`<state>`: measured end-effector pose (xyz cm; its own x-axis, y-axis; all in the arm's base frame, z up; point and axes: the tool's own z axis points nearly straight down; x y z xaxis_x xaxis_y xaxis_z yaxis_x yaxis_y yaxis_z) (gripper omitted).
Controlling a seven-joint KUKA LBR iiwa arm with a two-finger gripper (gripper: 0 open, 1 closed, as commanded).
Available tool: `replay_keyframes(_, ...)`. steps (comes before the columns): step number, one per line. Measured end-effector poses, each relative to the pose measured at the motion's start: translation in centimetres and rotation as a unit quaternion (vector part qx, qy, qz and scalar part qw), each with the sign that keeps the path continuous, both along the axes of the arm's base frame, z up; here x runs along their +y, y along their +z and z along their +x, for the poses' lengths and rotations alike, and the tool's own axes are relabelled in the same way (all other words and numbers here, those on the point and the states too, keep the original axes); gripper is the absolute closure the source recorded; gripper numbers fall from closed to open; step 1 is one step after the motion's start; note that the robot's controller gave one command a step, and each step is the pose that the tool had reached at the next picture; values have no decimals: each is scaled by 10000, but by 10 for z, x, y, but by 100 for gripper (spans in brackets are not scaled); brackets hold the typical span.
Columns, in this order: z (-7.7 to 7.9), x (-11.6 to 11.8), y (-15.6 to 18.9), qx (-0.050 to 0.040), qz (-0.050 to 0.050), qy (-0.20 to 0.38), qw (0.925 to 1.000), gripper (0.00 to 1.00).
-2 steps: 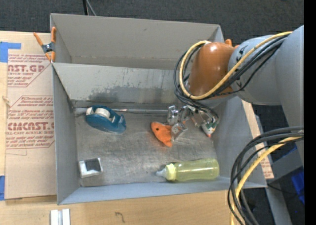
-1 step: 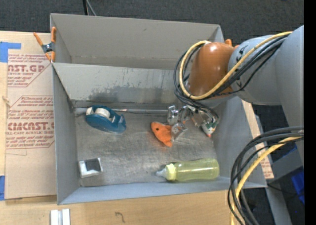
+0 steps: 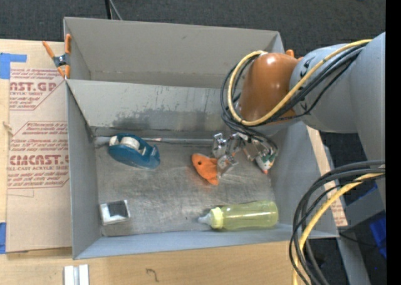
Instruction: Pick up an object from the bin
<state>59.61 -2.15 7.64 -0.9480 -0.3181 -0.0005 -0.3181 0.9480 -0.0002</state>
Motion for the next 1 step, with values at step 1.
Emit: replay_keyframes(1, 2, 1, 87, -49, -1, 8, 10000, 100)
